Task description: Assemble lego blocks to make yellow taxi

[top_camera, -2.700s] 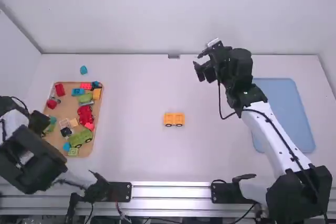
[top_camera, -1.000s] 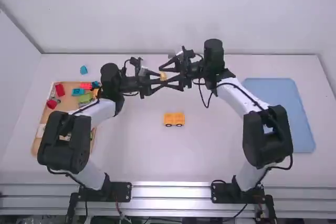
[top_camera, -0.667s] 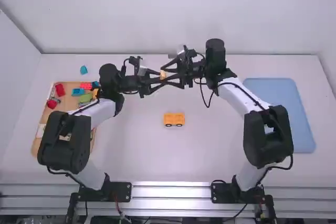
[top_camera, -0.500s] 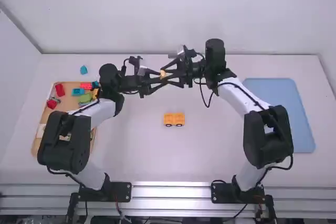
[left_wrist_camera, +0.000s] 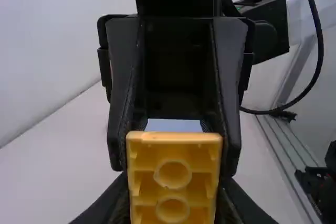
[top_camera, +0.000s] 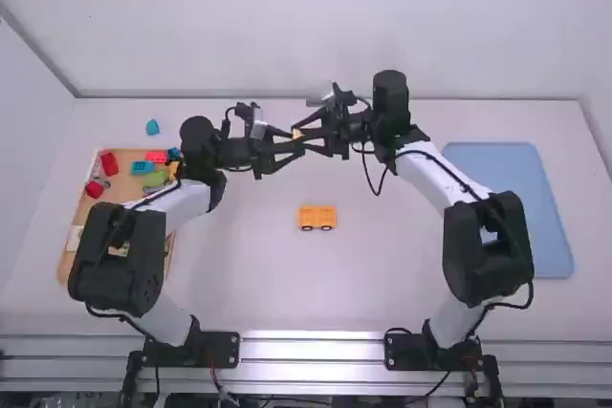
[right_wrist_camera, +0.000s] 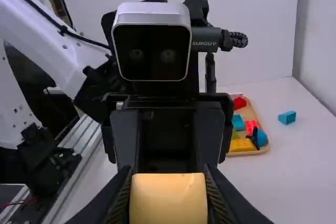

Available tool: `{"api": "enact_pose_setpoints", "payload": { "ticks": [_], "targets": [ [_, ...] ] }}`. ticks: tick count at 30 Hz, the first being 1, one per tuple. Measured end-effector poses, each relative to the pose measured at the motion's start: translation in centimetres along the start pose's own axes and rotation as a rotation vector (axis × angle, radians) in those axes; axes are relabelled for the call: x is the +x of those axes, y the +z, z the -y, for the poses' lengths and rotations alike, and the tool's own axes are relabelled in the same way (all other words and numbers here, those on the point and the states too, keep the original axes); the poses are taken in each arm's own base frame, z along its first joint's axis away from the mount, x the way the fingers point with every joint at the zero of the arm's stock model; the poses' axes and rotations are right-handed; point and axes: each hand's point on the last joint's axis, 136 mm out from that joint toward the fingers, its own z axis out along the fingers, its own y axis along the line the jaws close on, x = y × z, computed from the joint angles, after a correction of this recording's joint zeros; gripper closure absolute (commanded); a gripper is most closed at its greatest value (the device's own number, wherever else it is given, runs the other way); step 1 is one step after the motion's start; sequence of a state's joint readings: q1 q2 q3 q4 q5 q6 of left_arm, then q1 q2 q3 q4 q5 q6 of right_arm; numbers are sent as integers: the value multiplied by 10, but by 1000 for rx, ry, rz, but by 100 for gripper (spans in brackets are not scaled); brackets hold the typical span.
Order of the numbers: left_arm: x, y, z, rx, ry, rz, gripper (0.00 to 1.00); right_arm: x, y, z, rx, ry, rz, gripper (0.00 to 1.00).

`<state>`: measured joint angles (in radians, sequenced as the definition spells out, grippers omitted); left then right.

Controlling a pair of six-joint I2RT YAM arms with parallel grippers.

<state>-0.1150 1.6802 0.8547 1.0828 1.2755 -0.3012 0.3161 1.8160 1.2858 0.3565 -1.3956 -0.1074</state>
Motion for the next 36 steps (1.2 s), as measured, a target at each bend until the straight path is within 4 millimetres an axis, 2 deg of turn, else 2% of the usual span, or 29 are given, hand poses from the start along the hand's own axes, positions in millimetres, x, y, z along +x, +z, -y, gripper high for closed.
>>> {"api": "enact_pose_setpoints", "payload": {
  "ticks": [1, 3, 4, 5, 9, 13, 15, 16, 18, 21, 23, 25, 27, 29, 31, 32, 35, 36],
  "targets": [
    [-1, 0, 0, 0, 3, 2, 75, -1, 0, 0, -1, -3, 1, 79],
    [-4, 0, 1, -1, 15, 10, 40, -3, 0, -1, -6, -11, 2, 85],
    [-5, 0, 1, -1, 19, 12, 32, -3, 0, -1, -6, -12, 2, 85],
    [-6, 0, 1, 0, 22, 14, 1, -3, 1, -1, -7, -8, 2, 88],
    [-5, 0, 0, -2, -4, 11, 1, -9, 2, 6, 33, -22, 8, 95],
    [4, 0, -3, -12, -62, -9, 1, -10, -6, 34, 193, 37, 14, 95],
    [16, -1, -11, -49, -116, -32, 1, -1, -18, 55, 321, 144, 3, 94],
    [16, -1, -11, -49, -116, -32, 1, -1, -18, 55, 321, 144, 3, 94],
    [33, -2, -18, -88, -175, -71, 1, 18, -38, 78, 507, 259, -42, 94],
    [57, -7, -34, -200, -245, -127, 1, 42, -64, 85, 702, 374, -141, 93],
    [71, -13, -52, -317, -251, -166, 1, 60, -86, 78, 874, 440, -264, 93],
    [79, -20, -65, -408, -241, -190, 1, 66, -95, 68, 969, 466, -353, 93],
    [82, -28, -80, -505, -214, -206, 1, 71, -100, 53, 1043, 483, -461, 93],
    [84, -34, -89, -565, -203, -218, 1, 79, -102, 43, 1078, 506, -532, 93],
    [87, -42, -98, -640, -193, -235, 1, 95, -102, 31, 1102, 562, -612, 94],
    [87, -42, -98, -640, -193, -235, 1, 95, -102, 31, 1102, 562, -612, 94],
    [77, -59, -106, -777, -177, -253, 1, 143, -109, 22, 1136, 725, -750, 96],
    [74, -62, -107, -799, -172, -254, 1, 150, -110, 22, 1141, 745, -765, 97]
  ]
}}
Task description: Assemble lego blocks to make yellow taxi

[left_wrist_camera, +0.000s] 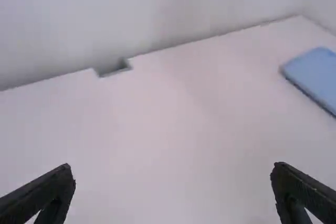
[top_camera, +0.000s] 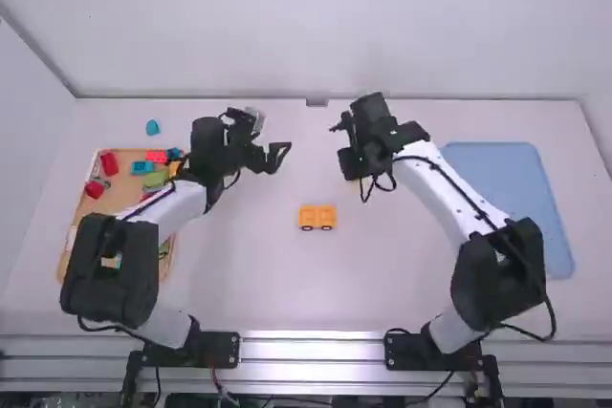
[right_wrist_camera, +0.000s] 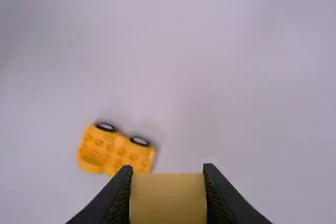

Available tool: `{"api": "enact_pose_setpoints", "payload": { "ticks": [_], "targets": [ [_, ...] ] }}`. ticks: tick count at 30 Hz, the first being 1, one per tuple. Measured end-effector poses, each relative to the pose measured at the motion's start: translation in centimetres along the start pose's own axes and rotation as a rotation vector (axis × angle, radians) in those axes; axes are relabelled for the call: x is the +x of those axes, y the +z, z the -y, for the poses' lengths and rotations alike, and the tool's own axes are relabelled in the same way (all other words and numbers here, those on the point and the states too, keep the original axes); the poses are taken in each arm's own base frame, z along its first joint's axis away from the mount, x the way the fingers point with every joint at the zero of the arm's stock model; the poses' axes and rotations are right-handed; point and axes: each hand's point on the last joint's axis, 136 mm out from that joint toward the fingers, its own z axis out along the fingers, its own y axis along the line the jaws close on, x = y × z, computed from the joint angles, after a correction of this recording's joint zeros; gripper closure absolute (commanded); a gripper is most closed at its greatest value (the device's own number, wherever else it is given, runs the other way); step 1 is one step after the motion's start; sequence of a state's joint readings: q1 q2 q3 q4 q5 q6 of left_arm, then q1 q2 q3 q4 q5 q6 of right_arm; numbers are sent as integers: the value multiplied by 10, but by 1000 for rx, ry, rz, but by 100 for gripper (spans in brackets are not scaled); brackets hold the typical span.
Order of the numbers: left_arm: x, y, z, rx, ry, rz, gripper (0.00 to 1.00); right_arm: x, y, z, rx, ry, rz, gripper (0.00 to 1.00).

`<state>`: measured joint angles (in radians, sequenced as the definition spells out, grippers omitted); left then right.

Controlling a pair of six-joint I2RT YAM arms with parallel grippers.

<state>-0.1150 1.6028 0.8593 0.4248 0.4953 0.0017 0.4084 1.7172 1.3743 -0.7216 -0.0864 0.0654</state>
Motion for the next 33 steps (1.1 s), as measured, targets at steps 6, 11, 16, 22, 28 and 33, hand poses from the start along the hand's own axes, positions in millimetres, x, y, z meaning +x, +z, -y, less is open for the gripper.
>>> {"api": "enact_pose_setpoints", "payload": {
  "ticks": [6, 11, 16, 22, 28, 33],
  "targets": [
    [-35, -38, -14, -190, 22, 51, 1, 50, 64, 21, 69, 180, -257, 100],
    [-53, -57, -17, -265, 42, 90, 1, 68, 88, 33, 110, 334, -333, 100],
    [-52, -59, -21, -289, 55, 84, 1, 72, 89, 46, 147, 543, -341, 100],
    [-50, -60, -22, -299, 54, 75, 1, 92, 82, 62, 260, 1010, -376, 100],
    [-47, -60, -23, -299, 50, 64, 1, 109, 95, 57, 317, 1467, -364, 100],
    [-44, -59, -23, -299, 46, 52, 1, 106, 105, 48, 294, 1627, -339, 100]
  ]
}}
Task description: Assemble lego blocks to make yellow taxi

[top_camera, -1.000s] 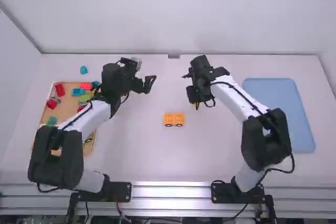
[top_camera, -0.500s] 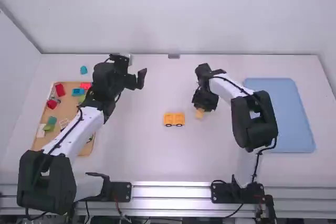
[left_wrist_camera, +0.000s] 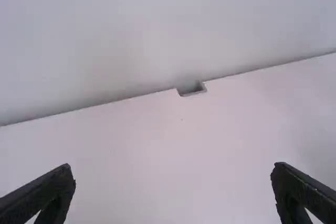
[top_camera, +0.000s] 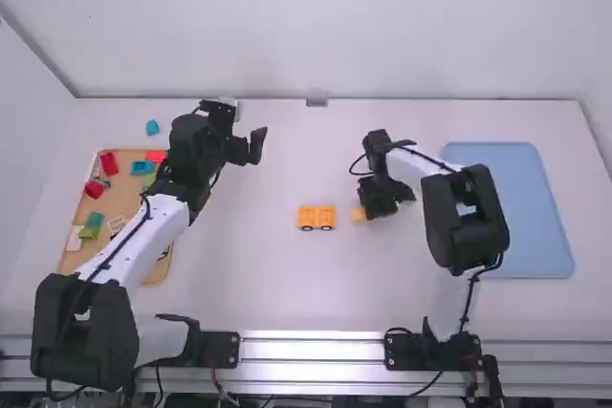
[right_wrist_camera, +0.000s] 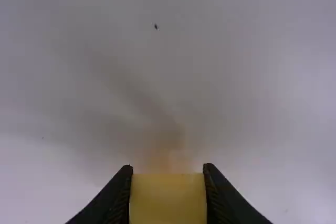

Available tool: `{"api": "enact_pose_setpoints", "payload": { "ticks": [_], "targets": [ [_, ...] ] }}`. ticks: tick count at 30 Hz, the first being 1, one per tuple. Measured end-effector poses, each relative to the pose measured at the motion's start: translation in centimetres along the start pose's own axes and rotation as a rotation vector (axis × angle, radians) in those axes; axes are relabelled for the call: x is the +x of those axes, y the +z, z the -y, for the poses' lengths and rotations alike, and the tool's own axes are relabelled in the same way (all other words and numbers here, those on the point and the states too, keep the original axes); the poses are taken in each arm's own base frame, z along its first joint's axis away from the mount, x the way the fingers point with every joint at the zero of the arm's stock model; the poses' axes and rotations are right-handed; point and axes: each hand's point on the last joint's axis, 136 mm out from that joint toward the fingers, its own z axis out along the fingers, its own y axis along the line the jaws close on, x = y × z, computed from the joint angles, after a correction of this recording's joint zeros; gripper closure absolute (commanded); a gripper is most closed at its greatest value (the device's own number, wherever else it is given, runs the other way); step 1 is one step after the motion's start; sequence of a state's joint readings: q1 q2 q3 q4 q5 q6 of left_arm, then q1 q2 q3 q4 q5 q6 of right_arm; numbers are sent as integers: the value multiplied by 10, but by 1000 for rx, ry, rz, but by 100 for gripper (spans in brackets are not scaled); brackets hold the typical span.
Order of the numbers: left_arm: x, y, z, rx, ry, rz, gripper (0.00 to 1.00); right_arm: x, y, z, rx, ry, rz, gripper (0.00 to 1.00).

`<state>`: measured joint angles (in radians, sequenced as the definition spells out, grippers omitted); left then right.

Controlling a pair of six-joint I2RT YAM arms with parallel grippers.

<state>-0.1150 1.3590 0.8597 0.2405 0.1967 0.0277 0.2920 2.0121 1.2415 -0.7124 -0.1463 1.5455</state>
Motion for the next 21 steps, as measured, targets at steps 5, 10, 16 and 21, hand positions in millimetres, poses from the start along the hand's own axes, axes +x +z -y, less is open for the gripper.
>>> {"api": "enact_pose_setpoints", "payload": {
  "ticks": [5, 10, 16, 21],
  "targets": [
    [0, 0, 0, 0, -1, -1, 1, 2, 5, 1, -5, 101, -12, 100],
    [0, 0, 0, 0, 0, -1, 1, 3, 11, 11, 20, 202, -12, 90],
    [1, 0, 0, 0, 0, -2, 1, 5, 12, 1, -23, 242, -32, 20],
    [0, 0, 0, 0, 0, -1, 1, 7, 11, 6, 1, 216, -61, 18]
  ]
}}
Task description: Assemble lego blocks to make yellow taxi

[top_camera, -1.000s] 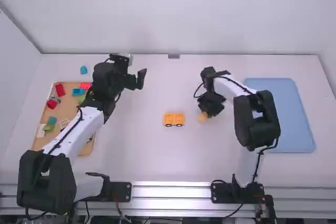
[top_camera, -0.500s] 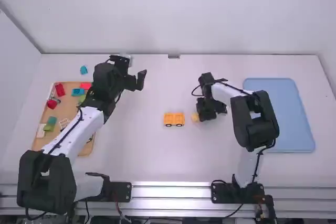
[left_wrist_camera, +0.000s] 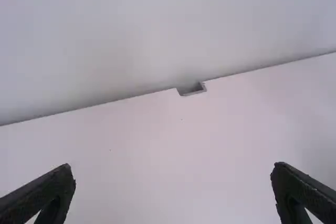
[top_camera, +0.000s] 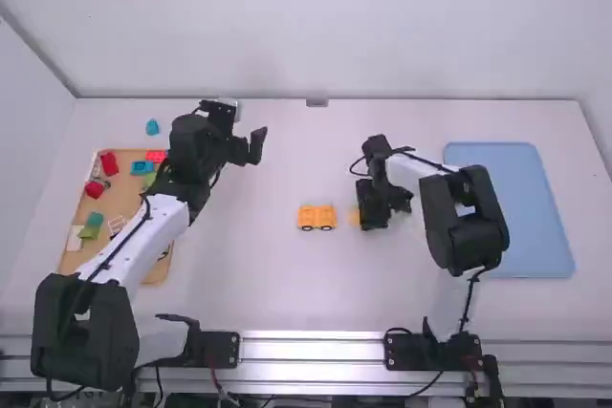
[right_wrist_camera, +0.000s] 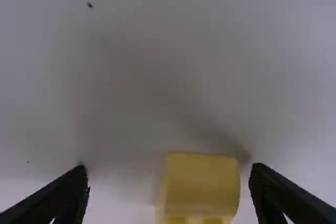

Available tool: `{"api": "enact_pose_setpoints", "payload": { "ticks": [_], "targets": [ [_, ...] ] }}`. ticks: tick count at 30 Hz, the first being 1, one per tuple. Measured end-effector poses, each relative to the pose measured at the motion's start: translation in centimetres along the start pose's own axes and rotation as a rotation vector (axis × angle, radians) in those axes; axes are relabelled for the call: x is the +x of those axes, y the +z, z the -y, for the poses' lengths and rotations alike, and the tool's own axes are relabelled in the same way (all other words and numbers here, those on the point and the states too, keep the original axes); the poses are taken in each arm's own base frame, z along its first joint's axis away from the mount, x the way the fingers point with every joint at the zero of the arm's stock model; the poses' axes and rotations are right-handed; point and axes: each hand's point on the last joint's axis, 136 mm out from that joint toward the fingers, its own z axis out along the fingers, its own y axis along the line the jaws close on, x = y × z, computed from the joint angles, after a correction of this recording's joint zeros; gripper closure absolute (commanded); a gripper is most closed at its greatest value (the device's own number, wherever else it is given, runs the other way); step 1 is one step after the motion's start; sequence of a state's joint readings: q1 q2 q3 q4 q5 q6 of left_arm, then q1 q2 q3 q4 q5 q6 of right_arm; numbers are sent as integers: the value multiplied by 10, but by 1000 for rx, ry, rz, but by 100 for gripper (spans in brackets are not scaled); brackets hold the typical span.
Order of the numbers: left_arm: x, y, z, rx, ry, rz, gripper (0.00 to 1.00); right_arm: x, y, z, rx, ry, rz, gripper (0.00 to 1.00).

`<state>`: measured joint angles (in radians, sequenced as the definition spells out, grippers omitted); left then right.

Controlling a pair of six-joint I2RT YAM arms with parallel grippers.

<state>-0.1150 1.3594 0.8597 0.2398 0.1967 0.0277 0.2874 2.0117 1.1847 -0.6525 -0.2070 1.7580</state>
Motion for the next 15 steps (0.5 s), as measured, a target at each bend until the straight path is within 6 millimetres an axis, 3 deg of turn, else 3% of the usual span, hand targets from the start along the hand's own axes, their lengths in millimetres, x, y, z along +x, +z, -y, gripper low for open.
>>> {"api": "enact_pose_setpoints", "payload": {
  "ticks": [4, 6, 12, 15],
  "targets": [
    [-1, 0, 0, 0, 0, 3, 1, -6, -9, 18, 90, 4, -31, 16],
    [-1, 0, 0, 0, 1, 3, 1, -7, -17, 18, 104, -3, -53, 15],
    [0, 0, 0, 0, 0, 2, 1, -3, -63, -2, 53, -77, -134, 14],
    [0, 0, 0, 0, 0, 2, 1, -2, -98, -16, -12, -154, -157, 13]
  ]
}}
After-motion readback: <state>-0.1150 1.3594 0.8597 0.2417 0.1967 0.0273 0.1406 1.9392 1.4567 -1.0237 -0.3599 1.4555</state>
